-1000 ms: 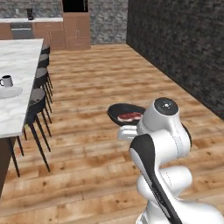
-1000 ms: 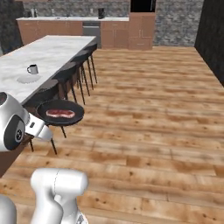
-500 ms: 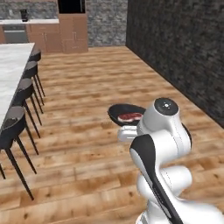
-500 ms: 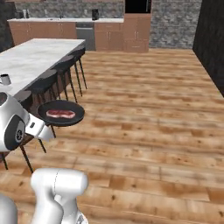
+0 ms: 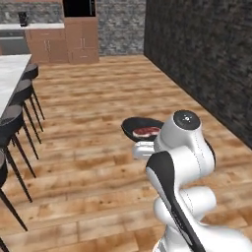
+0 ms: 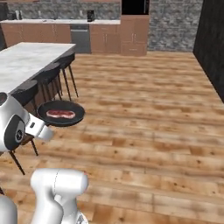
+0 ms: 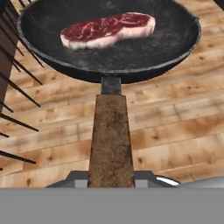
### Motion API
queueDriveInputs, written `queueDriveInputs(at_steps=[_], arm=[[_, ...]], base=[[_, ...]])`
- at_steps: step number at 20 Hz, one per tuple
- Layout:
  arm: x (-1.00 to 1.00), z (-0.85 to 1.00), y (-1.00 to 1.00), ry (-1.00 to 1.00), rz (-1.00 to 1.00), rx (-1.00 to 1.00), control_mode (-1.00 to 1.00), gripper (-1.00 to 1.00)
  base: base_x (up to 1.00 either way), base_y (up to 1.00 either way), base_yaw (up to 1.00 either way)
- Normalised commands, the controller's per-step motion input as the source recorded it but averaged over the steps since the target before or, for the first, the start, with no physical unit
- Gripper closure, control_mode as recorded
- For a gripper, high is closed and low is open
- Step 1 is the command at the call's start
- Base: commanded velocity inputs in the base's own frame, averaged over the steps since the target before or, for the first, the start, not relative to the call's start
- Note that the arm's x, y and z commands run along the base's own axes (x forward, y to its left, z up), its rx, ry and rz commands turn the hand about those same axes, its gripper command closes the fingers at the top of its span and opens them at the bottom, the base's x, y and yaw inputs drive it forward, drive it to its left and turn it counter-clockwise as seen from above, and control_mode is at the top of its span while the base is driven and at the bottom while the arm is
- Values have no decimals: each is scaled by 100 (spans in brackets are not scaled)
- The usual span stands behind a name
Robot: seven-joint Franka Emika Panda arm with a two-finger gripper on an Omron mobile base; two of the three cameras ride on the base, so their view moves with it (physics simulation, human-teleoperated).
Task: Pick up the pan with the steak in it and place it on the dining table. Then place the steak on the plate.
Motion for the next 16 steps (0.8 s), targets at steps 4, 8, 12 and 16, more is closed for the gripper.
queueDriveInputs(at_steps=[4, 8, 12, 16], arm=[[0, 0, 0, 0, 0, 0, 100, 100], [0, 0, 0, 0, 0, 0, 100, 100], [0, 0, 0, 0, 0, 0, 100, 100], [0, 0, 0, 0, 0, 0, 100, 100]], base=[[100, -17, 5], [77, -17, 16], [34, -1, 38], [13, 0, 43]])
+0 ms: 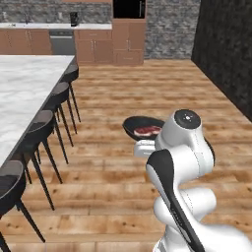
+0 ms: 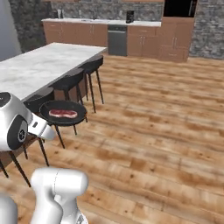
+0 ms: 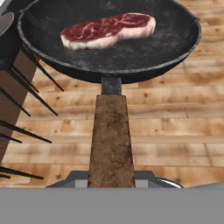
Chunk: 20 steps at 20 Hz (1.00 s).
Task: Pick up the pan with the steak in it and place it on the dining table. Then place the steak on the plate.
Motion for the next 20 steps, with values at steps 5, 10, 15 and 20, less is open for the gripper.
queueDriveInputs(at_steps=[5, 10, 15, 20], arm=[[0, 0, 0, 0, 0, 0, 100, 100], [0, 0, 0, 0, 0, 0, 100, 100], [0, 0, 0, 0, 0, 0, 100, 100], [0, 0, 0, 0, 0, 0, 100, 100]], base=[[0, 0, 48], [-2, 0, 49], [-2, 0, 49], [-2, 0, 49]])
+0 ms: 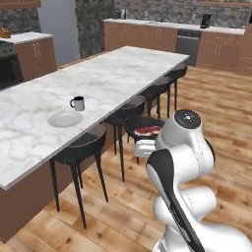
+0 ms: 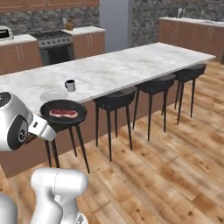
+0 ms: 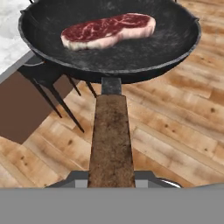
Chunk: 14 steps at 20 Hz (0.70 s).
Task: Pick up the pan with the steak in it and place it on the dining table. Then place the steak on the plate.
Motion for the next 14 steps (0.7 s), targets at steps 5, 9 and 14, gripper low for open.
queueDriveInputs(at_steps=[5, 9, 14], arm=[[0, 0, 0, 0, 0, 0, 100, 100], [0, 0, 0, 0, 0, 0, 100, 100], [0, 0, 0, 0, 0, 0, 100, 100]], base=[[-2, 0, 49], [-3, 0, 49], [-3, 0, 49]])
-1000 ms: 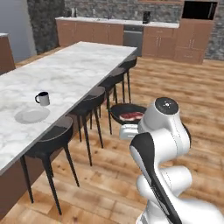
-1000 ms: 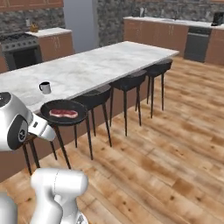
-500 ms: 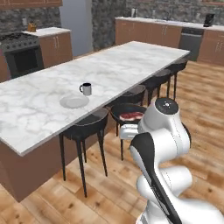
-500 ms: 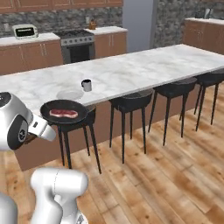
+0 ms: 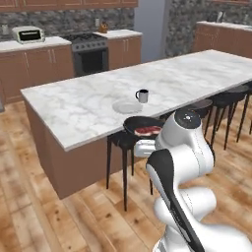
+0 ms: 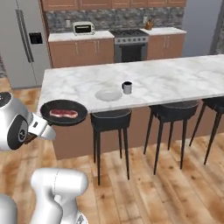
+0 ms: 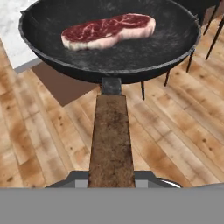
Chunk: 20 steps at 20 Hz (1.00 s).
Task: Pick up the pan with the steak in it and place it on the dining table. Then place the steak on the plate.
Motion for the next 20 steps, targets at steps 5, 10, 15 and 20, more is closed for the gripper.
queueDriveInputs(at_steps=[5, 10, 15, 20], arm=[[0, 0, 0, 0, 0, 0, 100, 100], [0, 0, 0, 0, 0, 0, 100, 100], [0, 0, 0, 0, 0, 0, 100, 100], [0, 0, 0, 0, 0, 0, 100, 100]], base=[[-3, 0, 50], [-4, 0, 49], [0, -1, 27], [0, -37, 2]])
